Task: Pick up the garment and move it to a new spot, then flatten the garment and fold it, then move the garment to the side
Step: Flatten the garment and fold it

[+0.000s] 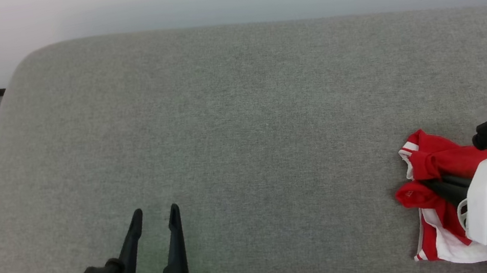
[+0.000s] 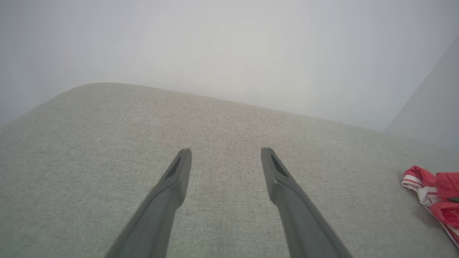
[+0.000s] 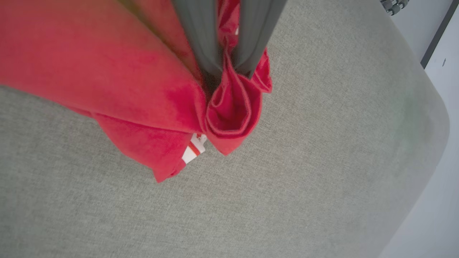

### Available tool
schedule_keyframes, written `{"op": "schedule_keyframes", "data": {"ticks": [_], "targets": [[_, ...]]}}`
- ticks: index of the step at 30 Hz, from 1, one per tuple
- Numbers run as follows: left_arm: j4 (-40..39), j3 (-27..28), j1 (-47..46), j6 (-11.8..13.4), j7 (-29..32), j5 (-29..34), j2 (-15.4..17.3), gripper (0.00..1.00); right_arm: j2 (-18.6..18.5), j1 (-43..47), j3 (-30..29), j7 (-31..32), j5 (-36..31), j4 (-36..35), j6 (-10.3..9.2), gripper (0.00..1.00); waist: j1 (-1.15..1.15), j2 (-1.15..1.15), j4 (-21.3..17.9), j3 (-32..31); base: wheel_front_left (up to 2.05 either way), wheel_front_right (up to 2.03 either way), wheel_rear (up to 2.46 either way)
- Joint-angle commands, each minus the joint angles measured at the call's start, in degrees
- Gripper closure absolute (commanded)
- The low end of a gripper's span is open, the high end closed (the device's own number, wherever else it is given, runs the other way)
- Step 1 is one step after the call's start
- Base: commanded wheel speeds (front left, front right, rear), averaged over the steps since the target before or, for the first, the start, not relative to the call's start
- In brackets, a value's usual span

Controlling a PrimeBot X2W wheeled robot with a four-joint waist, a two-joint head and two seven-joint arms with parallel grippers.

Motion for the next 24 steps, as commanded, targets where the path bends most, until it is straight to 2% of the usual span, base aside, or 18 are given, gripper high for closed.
{"op": "schedule_keyframes", "data": {"ticks": [1, 2, 3, 4, 5, 6, 10, 14, 18, 24], "targets": [[0.2, 0.2, -0.4, -0.2, 0.0, 0.0, -0.2, 0.0, 0.3, 0.4, 0.0, -0.3, -0.2, 0.0, -0.04, 1.0, 0.0, 0.0, -0.2, -0.1, 0.0, 0.0, 0.0], [0.4, 0.3, -0.5, -0.2, 0.0, 0.0, -0.2, 0.0, 0.6, 0.2, 0.2, -0.4, -0.3, 0.1, -0.04, 1.0, 0.0, 0.0, -0.4, -0.3, 0.0, 0.0, 0.0], [0.6, 0.4, -0.5, -0.2, 0.0, 0.1, -0.2, 0.0, 0.9, 0.1, 0.4, -0.5, -0.3, 0.0, -0.04, 0.84, 0.0, 0.0, -0.6, -0.5, 0.0, 0.0, 0.0], [0.9, 0.7, -0.5, -0.2, 0.0, 0.2, -0.1, 0.0, 1.1, 0.0, 0.8, -0.8, -0.3, -0.5, -0.04, 0.56, 0.0, 0.0, -0.9, -0.9, 0.0, 0.0, 0.0], [1.3, 0.8, -0.4, -0.2, 0.0, 0.2, -0.1, 0.0, 1.2, -0.1, 1.1, -1.0, 0.0, -1.0, -0.04, 0.09, 0.0, 0.0, -1.1, -1.3, 0.0, 0.0, 0.0], [1.6, 1.0, -0.2, -0.2, 0.0, 0.3, 0.0, 0.0, 1.1, -0.1, 1.2, -1.2, 0.7, -1.3, -0.04, 0.0, 0.0, 0.0, -1.5, -1.7, 0.0, 0.0, 0.0], [2.8, 1.3, 0.5, -0.2, 0.0, -0.3, 0.7, 0.0, -0.2, 0.3, 1.3, -2.3, 2.1, -3.0, -0.04, 0.0, 0.0, 0.0, -3.1, -4.0, 0.0, 0.0, 0.0], [4.1, 1.6, 1.5, -0.2, 0.0, -0.9, 1.1, 0.0, -1.3, 0.5, 0.3, -6.3, 3.1, -3.2, -0.04, 0.0, 0.0, 0.0, -5.0, -6.6, 0.0, 0.0, 0.0], [5.8, 1.2, 2.6, -0.2, 0.0, -1.9, 1.5, 0.0, -2.5, 1.5, -0.6, -12.3, 1.5, -0.2, -0.04, 0.0, 0.0, 0.0, -6.9, -8.7, 0.0, 0.0, 0.0], [7.5, 1.3, 2.6, -0.2, 0.0, -2.7, 2.4, 0.0, -1.6, 3.0, -3.4, -22.3, 0.2, 6.5, -0.04, 0.0, 0.0, 0.0, -8.9, -9.6, 0.0, 0.0, 0.0]]}}
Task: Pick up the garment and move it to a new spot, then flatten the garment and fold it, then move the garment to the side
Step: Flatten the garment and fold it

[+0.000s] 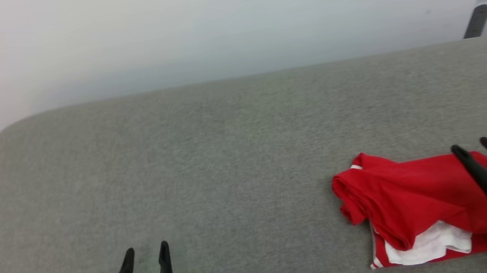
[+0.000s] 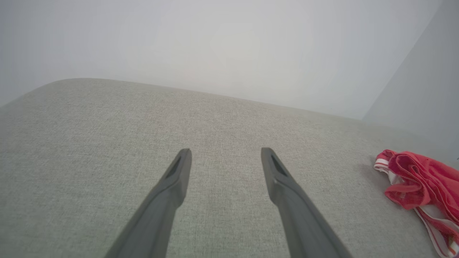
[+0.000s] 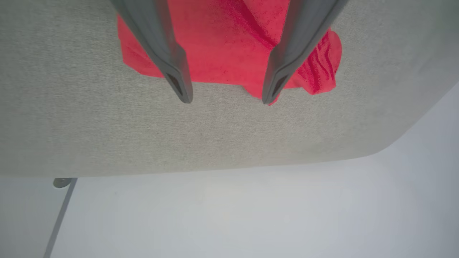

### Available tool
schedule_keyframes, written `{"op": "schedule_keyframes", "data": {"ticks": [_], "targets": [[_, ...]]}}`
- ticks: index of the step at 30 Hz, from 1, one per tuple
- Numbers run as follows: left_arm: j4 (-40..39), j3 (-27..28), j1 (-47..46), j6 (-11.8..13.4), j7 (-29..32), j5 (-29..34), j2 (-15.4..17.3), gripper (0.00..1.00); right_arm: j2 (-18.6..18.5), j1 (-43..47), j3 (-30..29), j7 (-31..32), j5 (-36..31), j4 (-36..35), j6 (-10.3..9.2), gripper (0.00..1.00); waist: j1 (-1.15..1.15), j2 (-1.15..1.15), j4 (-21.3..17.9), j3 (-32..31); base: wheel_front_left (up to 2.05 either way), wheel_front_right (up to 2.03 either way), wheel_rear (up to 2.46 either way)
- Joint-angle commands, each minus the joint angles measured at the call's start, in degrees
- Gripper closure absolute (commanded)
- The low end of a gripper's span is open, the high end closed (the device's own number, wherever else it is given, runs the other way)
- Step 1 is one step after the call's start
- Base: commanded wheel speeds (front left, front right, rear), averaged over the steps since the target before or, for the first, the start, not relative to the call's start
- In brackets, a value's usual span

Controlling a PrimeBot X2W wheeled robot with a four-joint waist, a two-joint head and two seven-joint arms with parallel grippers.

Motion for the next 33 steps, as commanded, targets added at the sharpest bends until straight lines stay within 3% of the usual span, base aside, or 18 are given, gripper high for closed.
{"op": "schedule_keyframes", "data": {"ticks": [1, 8, 16, 22, 33], "targets": [[0.2, 0.3, 0.3, -0.2, 0.0, -0.3, 0.4, 0.0, 0.3, 1.0, -0.5, -1.7, -0.7, 0.8, -0.04, 0.0, 0.0, 0.0, -1.5, -1.2, 0.0, 0.0, 0.0], [-1.4, 1.8, 2.6, -0.2, 0.0, 0.9, 0.7, 0.0, 0.7, 3.8, -2.2, -10.8, -4.2, 3.6, -0.04, 0.0, 0.0, 0.0, -2.5, -2.9, 0.0, 0.0, 0.0], [-4.6, 2.7, 6.5, -0.2, 0.0, 1.7, 1.0, 0.0, 0.6, 9.4, -6.6, -14.9, -7.1, 0.8, -0.04, 0.0, 0.0, 0.0, -2.2, -5.3, 0.0, 0.0, 0.0], [-7.1, 3.7, 10.6, 0.2, 0.0, 2.8, 1.5, 0.0, 1.1, 15.5, -12.0, -13.9, -8.8, -3.4, -0.04, 0.0, 0.0, 0.0, -1.9, -6.5, 0.0, 0.0, 0.0], [-12.3, 4.5, 16.6, 1.1, 0.2, 2.5, 1.9, 0.0, 7.0, 26.9, -23.4, -8.0, -14.2, -15.3, -0.04, 0.0, 0.0, 0.0, -0.9, -6.7, 0.0, 0.0, 0.0]]}}
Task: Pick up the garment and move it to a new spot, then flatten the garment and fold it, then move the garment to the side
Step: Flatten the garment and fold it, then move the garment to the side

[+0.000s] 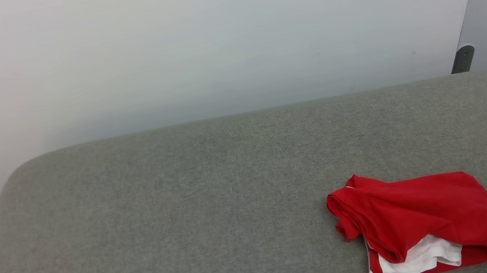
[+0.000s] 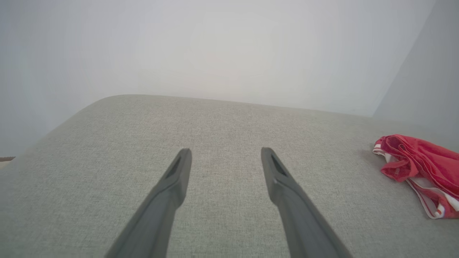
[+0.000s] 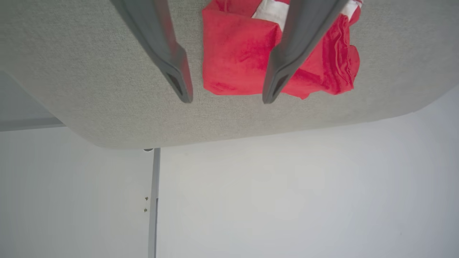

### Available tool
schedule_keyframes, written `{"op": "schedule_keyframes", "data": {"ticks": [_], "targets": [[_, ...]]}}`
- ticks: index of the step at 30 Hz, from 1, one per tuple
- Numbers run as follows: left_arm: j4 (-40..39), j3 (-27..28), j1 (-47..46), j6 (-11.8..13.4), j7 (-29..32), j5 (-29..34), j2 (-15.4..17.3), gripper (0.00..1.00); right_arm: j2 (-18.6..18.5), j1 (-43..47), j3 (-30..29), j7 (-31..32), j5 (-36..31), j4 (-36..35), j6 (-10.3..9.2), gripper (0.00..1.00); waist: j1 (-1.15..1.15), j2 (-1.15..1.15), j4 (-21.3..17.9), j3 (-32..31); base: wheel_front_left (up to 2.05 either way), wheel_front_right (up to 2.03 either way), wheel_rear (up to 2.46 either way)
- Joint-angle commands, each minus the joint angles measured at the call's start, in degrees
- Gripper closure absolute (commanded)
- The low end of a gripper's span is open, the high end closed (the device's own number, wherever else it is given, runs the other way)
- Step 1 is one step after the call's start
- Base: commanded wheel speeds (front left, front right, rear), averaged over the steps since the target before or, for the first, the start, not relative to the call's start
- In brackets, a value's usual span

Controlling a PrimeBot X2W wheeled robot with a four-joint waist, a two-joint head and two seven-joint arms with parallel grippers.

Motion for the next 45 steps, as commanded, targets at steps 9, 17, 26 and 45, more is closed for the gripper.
{"op": "schedule_keyframes", "data": {"ticks": [9, 17, 26, 45], "targets": [[-1.3, -0.7, 0.2, 0.5, 0.6, -0.5, 0.1, 0.0, 3.9, 2.2, -3.4, 4.0, -3.2, -6.0, -0.03, 0.0, 0.0, 0.0, 0.4, 0.0, 0.0, 0.0, 0.0], [-1.7, -0.9, 0.3, 0.8, 0.6, -1.0, 0.2, 0.0, 5.8, 2.9, -4.5, 5.8, -4.3, -8.1, -0.03, 0.0, 0.0, 0.0, 0.4, 0.1, 0.0, 0.0, 0.0], [-2.0, -1.0, 0.1, 1.1, 0.5, -1.5, 0.4, 0.0, 7.1, 2.8, -5.1, 5.2, -5.3, -9.5, -0.03, 0.0, 0.0, 0.0, 0.4, 0.0, 0.0, 0.0, 0.0], [-2.1, -1.3, -0.9, 1.8, 0.2, -2.1, 0.7, 0.0, 8.8, 2.4, -5.6, -3.7, -11.6, -8.3, -0.03, 0.0, 0.0, 0.0, 1.1, 0.1, 0.0, 0.0, 0.0]]}}
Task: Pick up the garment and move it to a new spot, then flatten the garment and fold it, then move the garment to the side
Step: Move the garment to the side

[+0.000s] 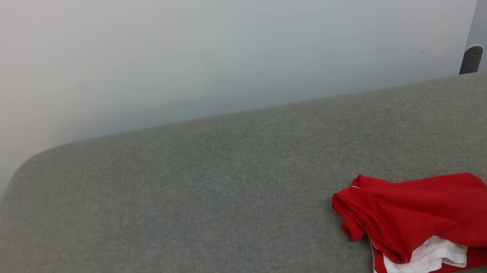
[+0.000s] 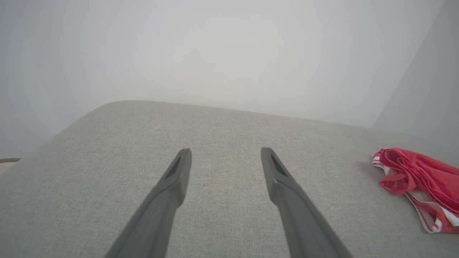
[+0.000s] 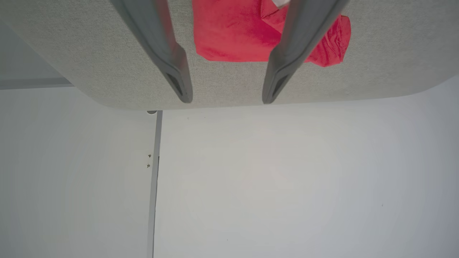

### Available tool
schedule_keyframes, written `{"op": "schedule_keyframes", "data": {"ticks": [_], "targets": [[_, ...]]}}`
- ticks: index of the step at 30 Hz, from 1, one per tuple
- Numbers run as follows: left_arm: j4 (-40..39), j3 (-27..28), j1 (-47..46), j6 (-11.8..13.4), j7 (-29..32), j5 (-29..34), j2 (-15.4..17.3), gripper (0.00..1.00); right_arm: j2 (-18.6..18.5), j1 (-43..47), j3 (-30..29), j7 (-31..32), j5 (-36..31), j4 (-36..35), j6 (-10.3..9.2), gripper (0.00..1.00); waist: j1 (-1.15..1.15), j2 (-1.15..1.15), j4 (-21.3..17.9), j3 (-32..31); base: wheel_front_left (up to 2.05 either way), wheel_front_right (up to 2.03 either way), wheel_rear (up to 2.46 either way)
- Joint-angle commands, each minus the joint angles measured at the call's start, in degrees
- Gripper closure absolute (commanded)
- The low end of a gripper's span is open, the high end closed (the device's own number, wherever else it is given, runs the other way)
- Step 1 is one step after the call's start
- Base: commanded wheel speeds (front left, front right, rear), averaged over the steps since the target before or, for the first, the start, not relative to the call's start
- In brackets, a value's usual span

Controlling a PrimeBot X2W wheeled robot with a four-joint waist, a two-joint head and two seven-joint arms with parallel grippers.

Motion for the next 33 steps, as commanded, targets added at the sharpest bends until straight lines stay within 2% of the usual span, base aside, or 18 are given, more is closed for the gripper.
{"op": "schedule_keyframes", "data": {"ticks": [1, 19, 23, 26, 29, 33], "targets": [[-0.1, 0.0, -0.3, 0.3, -0.3, -0.3, 0.2, 0.0, 0.3, -0.2, -0.3, -0.4, -0.2, 0.2, -0.04, 0.0, 0.0, 0.0, 0.0, 0.0, 0.0, 0.0, 0.0], [0.2, -0.5, -1.1, 0.5, -0.5, -0.6, 0.3, 0.0, 0.2, -1.7, -0.3, 0.2, 0.0, 1.3, -0.04, 0.0, 0.0, 0.0, 0.1, 0.4, 0.0, 0.0, 0.0], [0.2, -0.7, -1.7, 0.5, -0.6, -0.7, 0.3, 0.0, -1.4, -6.4, 0.1, 6.0, 0.0, 3.8, -0.04, 0.0, 0.0, 0.0, -0.4, 1.0, 0.0, 0.0, 0.0], [0.4, -1.1, -2.5, 0.4, -0.6, -0.7, 0.2, 0.0, -4.4, -11.9, 1.6, 12.2, -0.4, 6.1, -0.04, 0.0, 0.0, 0.0, -0.6, 1.7, 0.0, 0.0, 0.0], [0.8, -1.8, -3.4, 0.2, -0.6, -0.6, -0.1, 0.0, -8.0, -17.5, 4.5, 20.7, 1.3, 10.6, -0.04, 0.0, 0.0, 0.0, -0.5, 2.8, 0.0, 0.0, 0.0], [2.1, -3.3, -5.0, -0.2, -0.5, -0.2, -0.3, 0.0, -12.3, -23.0, 10.2, 35.5, 6.4, 17.6, -0.04, 0.0, 0.0, 0.0, 0.5, 4.1, 0.0, 0.0, 0.0]]}}
